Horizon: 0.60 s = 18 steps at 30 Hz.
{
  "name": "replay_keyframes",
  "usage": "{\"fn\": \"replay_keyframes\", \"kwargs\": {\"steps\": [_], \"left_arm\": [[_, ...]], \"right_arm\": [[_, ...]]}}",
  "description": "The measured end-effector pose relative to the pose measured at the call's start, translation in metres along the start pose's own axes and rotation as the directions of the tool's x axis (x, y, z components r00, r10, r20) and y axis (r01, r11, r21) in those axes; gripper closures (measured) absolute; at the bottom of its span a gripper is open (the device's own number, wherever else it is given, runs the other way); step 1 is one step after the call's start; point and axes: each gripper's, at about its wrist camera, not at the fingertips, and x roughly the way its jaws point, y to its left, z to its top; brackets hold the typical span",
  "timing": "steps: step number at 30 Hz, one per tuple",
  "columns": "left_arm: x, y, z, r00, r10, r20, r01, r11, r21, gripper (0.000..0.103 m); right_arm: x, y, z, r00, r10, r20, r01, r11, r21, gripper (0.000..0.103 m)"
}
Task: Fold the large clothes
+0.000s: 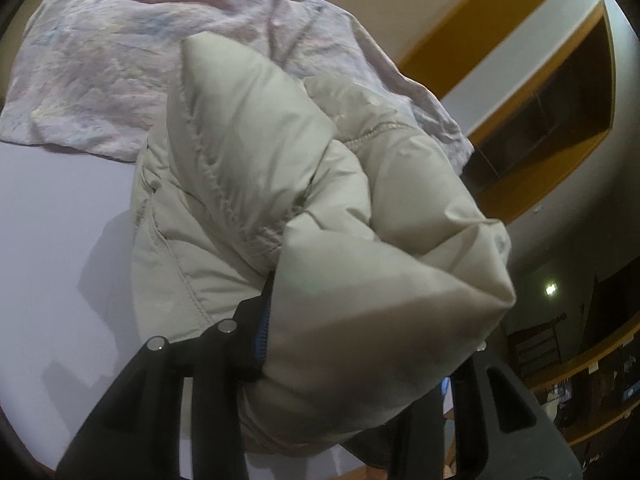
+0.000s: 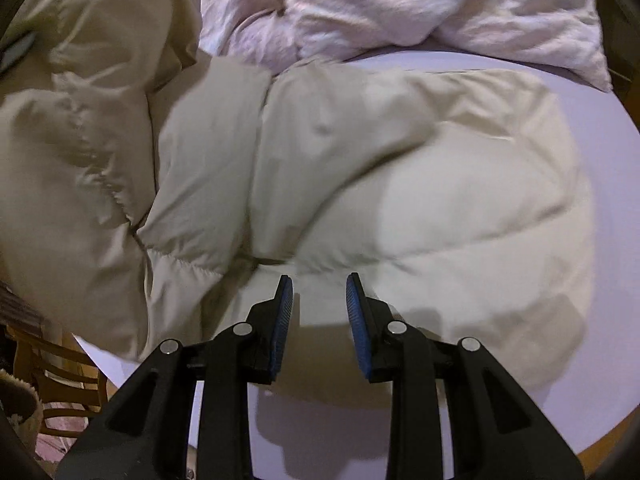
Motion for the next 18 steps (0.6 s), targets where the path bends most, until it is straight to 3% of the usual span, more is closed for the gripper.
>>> {"fn": "replay_keyframes", "kwargs": {"steps": [11,18], "left_arm": [[0.050,-0.068,-0.025,0.994,-0.047,-0.102,0.056,0.994,0.089,0.064],[0.088,-0.097,-0.047,0.977,-0.049,-0.207,0.078,0.988,0.133,0.059]], "right_arm": [[-0.030,-0.076,-0.016,0.999,-0.017,0.037,0.012,0.989,0.149,0.073],[-0.037,-0.104,-0.029,0.999,-0.023,0.043,0.013,0.977,0.214,0.073]]}}
